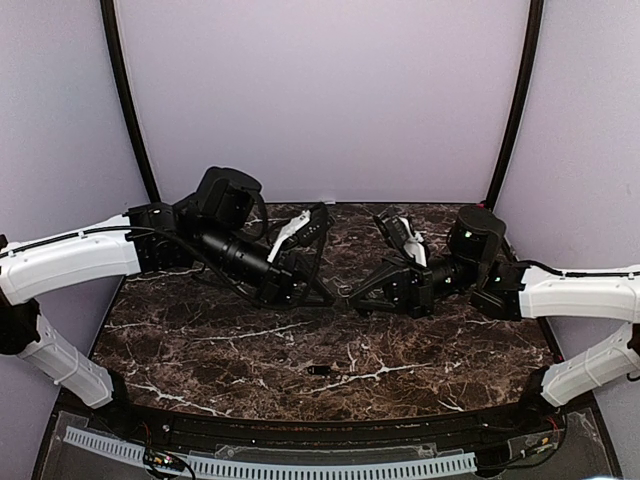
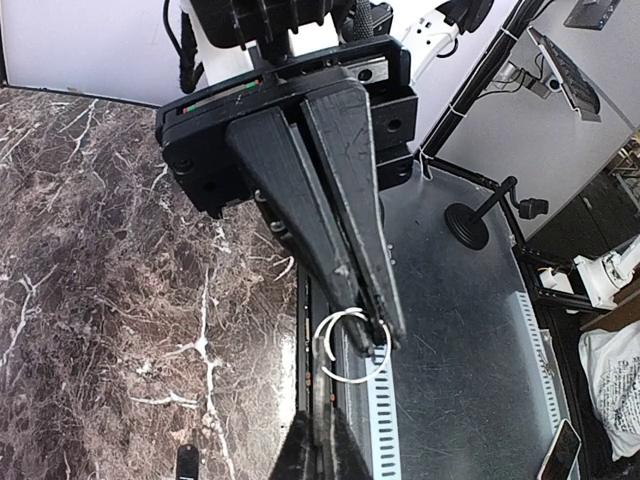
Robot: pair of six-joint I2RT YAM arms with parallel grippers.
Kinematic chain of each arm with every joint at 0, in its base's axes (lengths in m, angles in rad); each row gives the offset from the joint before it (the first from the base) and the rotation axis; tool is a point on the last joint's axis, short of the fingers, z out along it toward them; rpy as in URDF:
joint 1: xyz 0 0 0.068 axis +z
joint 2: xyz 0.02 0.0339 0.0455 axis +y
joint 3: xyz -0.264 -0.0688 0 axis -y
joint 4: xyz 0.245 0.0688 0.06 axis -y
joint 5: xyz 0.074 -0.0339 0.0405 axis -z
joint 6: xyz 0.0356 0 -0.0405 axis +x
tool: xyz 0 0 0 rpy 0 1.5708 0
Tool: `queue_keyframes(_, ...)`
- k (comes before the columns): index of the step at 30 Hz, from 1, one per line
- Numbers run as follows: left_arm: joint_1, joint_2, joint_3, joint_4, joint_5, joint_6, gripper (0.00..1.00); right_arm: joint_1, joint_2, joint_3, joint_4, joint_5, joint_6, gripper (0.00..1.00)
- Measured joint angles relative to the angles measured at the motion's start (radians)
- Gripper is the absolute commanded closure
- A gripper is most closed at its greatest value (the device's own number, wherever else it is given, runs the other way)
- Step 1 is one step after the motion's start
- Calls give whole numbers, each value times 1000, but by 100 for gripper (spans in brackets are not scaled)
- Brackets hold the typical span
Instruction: Remove the keys from the keyring
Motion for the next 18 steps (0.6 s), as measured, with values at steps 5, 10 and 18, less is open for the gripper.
queue_keyframes(5,-1,11,0,0,17,10,100,0,13,0,14,-13,12,100)
queue_keyframes(10,-2,17,0,1,27,12,100,0,31,0,29,-23,22,100)
queue_keyframes(18,-11,44,2,7,42,13,100,-2,52,0,39,-27,29,100)
